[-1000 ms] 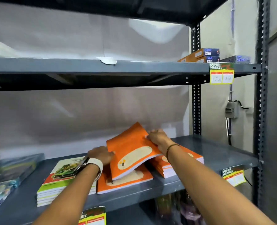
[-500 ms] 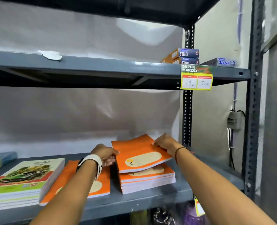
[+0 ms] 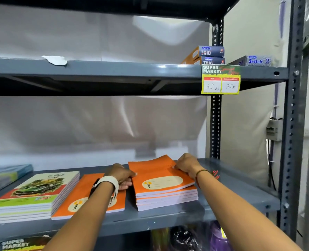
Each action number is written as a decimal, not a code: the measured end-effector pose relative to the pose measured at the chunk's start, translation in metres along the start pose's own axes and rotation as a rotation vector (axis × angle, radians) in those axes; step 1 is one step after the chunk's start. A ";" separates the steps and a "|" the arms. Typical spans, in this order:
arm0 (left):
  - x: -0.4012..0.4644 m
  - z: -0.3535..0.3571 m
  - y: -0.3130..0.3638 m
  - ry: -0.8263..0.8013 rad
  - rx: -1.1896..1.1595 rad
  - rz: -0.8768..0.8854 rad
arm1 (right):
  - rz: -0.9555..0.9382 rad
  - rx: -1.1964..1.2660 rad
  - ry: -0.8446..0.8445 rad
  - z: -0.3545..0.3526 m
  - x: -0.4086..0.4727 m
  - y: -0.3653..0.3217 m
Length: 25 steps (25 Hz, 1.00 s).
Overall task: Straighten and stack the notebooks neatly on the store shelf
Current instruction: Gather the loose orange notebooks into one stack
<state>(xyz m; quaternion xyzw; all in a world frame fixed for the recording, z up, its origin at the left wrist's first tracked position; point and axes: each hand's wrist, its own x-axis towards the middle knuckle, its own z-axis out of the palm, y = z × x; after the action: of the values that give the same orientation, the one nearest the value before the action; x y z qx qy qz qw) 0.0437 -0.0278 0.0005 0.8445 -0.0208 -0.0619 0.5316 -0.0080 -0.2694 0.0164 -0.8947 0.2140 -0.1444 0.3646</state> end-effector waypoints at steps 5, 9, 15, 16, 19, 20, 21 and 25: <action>0.000 0.003 0.000 -0.018 -0.005 0.017 | 0.019 -0.077 0.033 -0.001 -0.002 0.006; 0.000 0.006 0.000 -0.027 -0.001 0.006 | 0.043 -0.111 0.049 -0.001 -0.002 0.008; -0.001 0.005 -0.003 -0.056 0.008 0.022 | -0.015 -0.310 0.066 -0.002 -0.009 -0.005; -0.002 0.002 -0.004 -0.057 0.011 0.032 | -0.057 -0.345 0.092 0.002 -0.012 -0.015; -0.006 -0.018 -0.001 0.013 0.043 0.073 | -0.183 -0.304 0.106 0.025 -0.021 -0.052; -0.007 -0.031 -0.001 0.055 0.069 0.088 | -0.216 -0.278 0.087 0.036 -0.025 -0.069; -0.009 -0.046 -0.002 0.094 0.112 0.099 | -0.250 -0.265 0.058 0.050 -0.029 -0.084; -0.022 -0.105 -0.009 0.230 0.511 0.112 | -0.365 -0.451 -0.008 0.101 -0.047 -0.128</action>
<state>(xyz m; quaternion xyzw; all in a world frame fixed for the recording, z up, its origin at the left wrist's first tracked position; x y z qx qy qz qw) 0.0351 0.0721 0.0387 0.9501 -0.0219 0.0713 0.3030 0.0287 -0.1048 0.0330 -0.9774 0.0746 -0.1529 0.1253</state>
